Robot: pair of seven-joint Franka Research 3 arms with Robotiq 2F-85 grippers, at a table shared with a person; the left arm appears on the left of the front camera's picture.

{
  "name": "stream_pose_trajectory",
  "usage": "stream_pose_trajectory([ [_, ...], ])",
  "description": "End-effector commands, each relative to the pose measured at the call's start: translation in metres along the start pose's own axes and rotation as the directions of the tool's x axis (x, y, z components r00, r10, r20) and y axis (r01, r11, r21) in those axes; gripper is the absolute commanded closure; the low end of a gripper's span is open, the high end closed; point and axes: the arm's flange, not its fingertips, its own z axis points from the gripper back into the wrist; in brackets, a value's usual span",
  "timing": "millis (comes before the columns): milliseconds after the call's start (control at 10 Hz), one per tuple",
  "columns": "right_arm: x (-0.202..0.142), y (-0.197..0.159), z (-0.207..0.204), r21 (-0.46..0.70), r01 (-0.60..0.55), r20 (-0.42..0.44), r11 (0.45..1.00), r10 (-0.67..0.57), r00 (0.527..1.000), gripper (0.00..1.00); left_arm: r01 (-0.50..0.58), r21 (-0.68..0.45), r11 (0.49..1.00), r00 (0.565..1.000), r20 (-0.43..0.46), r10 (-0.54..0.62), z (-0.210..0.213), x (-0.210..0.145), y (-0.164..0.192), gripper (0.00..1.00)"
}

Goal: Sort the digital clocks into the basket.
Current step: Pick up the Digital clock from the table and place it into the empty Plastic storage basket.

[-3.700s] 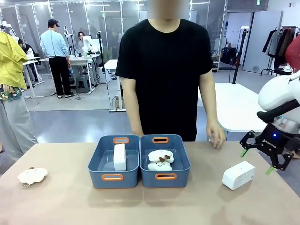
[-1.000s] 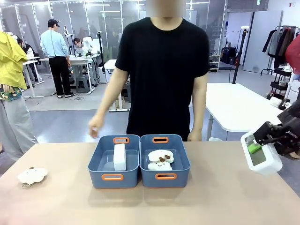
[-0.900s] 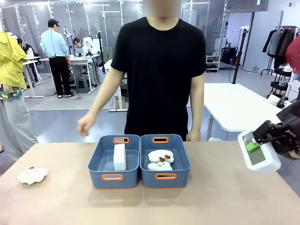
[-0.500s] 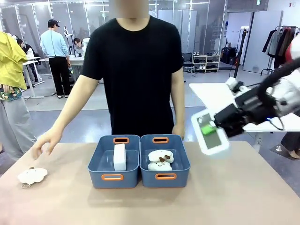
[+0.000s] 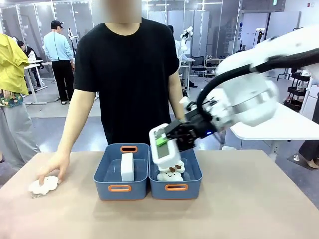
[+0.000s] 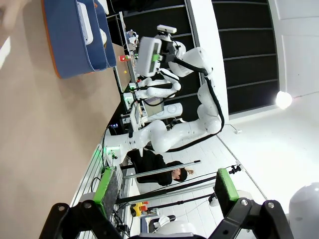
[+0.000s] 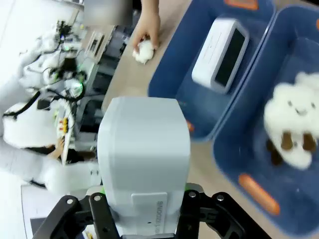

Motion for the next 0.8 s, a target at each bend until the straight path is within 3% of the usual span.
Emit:
stream_pose_trajectory([
  [0,0.018,0.011,-0.031,-0.028,0.001,0.096,1.0,0.001,0.995,1.0,-0.007,0.006,1.0,1.0,0.016,0.007,0.0,0.004,-0.002,0.0],
  [200,0.021,0.022,-0.021,-0.028,0.006,0.119,1.0,-0.003,0.993,1.0,-0.007,0.006,1.0,1.0,0.016,0.007,0.0,0.004,-0.002,0.0],
  [300,0.013,0.029,0.009,0.009,0.015,0.136,1.0,-0.016,0.991,1.0,-0.007,0.006,1.0,1.0,0.016,0.007,0.0,0.004,-0.002,0.0],
  [400,-0.002,0.03,0.07,0.077,0.028,0.145,0.997,-0.039,0.989,1.0,-0.007,0.006,1.0,1.0,0.016,0.007,0.0,0.004,-0.002,0.0],
  [600,-0.047,0.032,0.193,0.173,0.017,0.261,0.985,-0.063,0.963,1.0,-0.007,0.006,1.0,1.0,0.016,0.007,0.0,0.004,-0.002,0.0],
  [700,-0.067,0.033,0.241,0.159,-0.039,0.329,0.986,-0.016,0.944,1.0,-0.007,0.006,1.0,1.0,0.016,0.007,0.0,0.004,-0.002,0.0],
])
